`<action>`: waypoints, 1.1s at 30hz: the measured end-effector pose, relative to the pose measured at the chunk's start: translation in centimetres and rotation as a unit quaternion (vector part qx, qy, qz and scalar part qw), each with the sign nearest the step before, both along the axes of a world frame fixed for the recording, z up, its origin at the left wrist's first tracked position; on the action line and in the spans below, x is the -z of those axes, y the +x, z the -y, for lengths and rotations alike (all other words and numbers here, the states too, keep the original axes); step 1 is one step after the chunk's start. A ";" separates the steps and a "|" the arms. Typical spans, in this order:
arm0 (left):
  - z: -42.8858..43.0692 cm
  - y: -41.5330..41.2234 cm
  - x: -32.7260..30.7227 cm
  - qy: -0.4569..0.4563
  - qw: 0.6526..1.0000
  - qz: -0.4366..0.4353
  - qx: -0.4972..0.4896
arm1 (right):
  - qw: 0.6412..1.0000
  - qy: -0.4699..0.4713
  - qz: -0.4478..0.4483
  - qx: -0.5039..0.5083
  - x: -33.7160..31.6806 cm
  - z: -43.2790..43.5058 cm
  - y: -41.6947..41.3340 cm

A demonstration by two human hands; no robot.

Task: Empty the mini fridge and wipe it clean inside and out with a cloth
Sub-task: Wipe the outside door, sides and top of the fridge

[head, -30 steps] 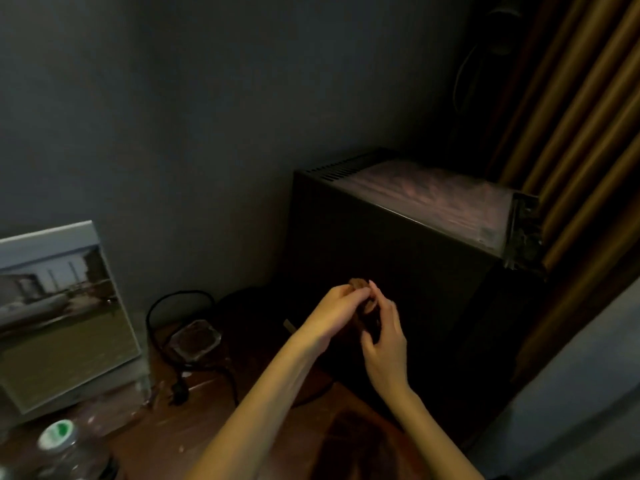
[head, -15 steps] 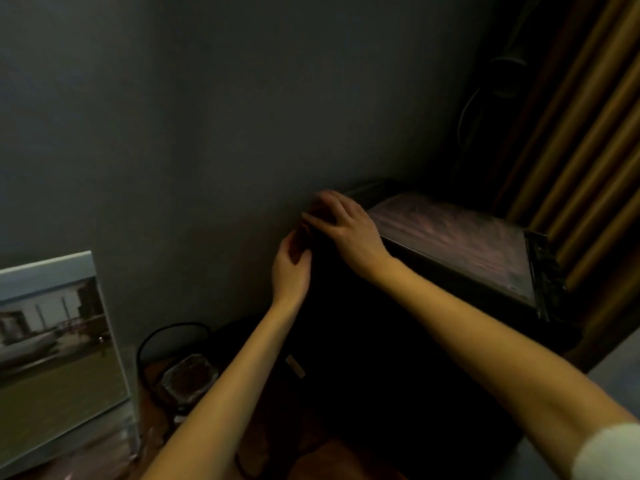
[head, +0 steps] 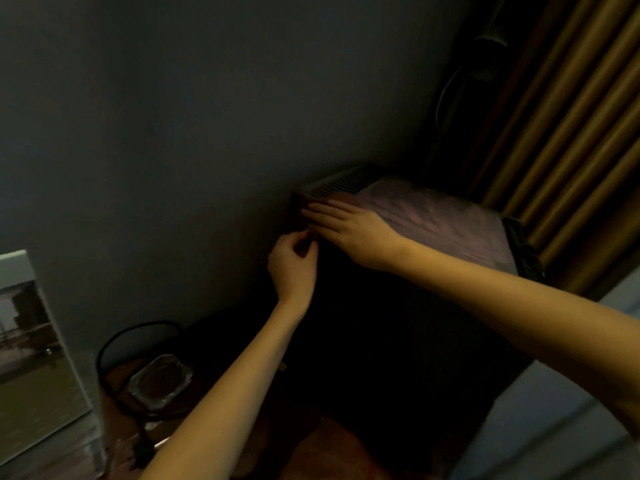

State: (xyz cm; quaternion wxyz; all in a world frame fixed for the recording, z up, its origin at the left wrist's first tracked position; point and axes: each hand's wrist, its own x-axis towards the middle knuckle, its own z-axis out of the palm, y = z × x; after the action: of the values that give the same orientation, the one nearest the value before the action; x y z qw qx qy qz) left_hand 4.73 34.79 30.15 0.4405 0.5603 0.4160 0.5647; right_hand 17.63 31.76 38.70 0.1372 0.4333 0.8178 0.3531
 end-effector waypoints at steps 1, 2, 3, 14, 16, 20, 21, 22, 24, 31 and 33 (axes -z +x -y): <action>0.9 0.4 0.1 0.009 1.000 -0.007 0.000 | 1.000 0.002 0.006 0.004 0.2 1.1 0.4; 1.9 0.8 0.2 0.020 1.000 -0.016 0.000 | 1.000 0.006 0.011 0.008 0.4 2.4 1.0; 2.9 1.2 0.4 0.032 0.999 -0.022 0.001 | 1.000 0.012 0.015 0.016 0.6 3.8 1.6; 14.7 7.6 1.6 0.096 0.988 -0.023 0.116 | 0.989 0.100 0.030 0.107 3.1 20.0 8.6; 16.3 8.4 1.9 0.100 0.984 -0.020 0.146 | 0.984 0.117 0.019 0.136 4.3 22.2 9.7; 18.9 9.8 1.9 0.121 0.976 -0.005 0.183 | 0.965 0.185 -0.017 0.184 7.5 25.7 10.9; 19.2 10.0 1.9 0.126 0.974 -0.001 0.190 | 0.958 0.205 -0.040 0.196 8.4 26.0 10.8; 19.4 10.0 1.9 0.132 0.972 0.002 0.195 | 0.950 0.224 -0.063 0.207 9.2 26.0 10.5; 19.1 9.9 2.2 0.146 0.968 0.003 0.204 | 0.934 0.265 -0.096 0.220 10.4 25.4 9.9; 15.9 8.0 2.5 0.138 0.979 -0.002 0.150 | 0.947 0.219 -0.144 0.187 10.5 20.8 9.1; 14.4 7.3 2.9 0.129 0.984 -0.010 0.122 | 0.959 0.186 -0.117 0.182 10.1 18.8 8.4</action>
State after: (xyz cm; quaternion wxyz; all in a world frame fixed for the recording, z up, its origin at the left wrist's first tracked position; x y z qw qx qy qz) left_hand 12.00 20.43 27.29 0.4253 0.6648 0.2727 0.5502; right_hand 26.01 12.97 28.64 0.0200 0.6308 0.6555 0.4148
